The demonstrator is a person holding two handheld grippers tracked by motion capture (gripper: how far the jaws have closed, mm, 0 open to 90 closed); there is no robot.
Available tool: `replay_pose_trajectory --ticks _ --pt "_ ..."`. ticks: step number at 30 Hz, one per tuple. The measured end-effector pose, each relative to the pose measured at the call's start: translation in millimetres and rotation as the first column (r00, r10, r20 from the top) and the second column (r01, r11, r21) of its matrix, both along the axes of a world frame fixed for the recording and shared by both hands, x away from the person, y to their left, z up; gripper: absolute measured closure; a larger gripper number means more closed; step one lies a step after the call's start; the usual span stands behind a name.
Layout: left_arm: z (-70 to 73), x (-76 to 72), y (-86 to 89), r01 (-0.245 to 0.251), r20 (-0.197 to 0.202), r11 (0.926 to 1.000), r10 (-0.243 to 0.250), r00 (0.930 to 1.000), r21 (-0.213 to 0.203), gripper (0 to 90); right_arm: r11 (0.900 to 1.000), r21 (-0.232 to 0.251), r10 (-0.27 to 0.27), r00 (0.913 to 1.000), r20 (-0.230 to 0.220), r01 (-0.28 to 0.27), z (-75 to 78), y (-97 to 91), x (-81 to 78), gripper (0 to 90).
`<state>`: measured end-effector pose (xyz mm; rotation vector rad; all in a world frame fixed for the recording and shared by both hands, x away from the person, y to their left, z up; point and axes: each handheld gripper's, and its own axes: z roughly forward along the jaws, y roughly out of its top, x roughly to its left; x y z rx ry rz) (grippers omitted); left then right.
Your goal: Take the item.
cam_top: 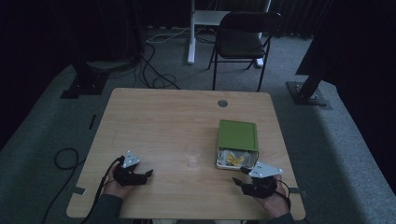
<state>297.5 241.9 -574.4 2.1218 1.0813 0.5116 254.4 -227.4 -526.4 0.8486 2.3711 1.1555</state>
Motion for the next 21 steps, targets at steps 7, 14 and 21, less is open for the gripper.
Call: replay_pose_trajectory --ticks 7,14,21 --pt "0.0 0.0 0.0 0.001 0.0 1.0 -0.001 1.0 0.0 21.2 1.0 -0.001 -0.001 0.9999 0.016 0.001 1.0 4.2 7.4 52.5" --pt "0.0 0.0 0.0 0.0 0.0 1.0 0.0 1.0 0.0 21.2 0.9999 -0.004 -0.01 0.9996 0.025 0.01 2.2 4.7 13.4 57.9" --pt "0.0 0.0 0.0 0.0 0.0 1.0 0.0 1.0 0.0 21.2 0.9997 -0.005 -0.023 0.9993 0.028 0.023 0.8 7.4 22.8 61.4"
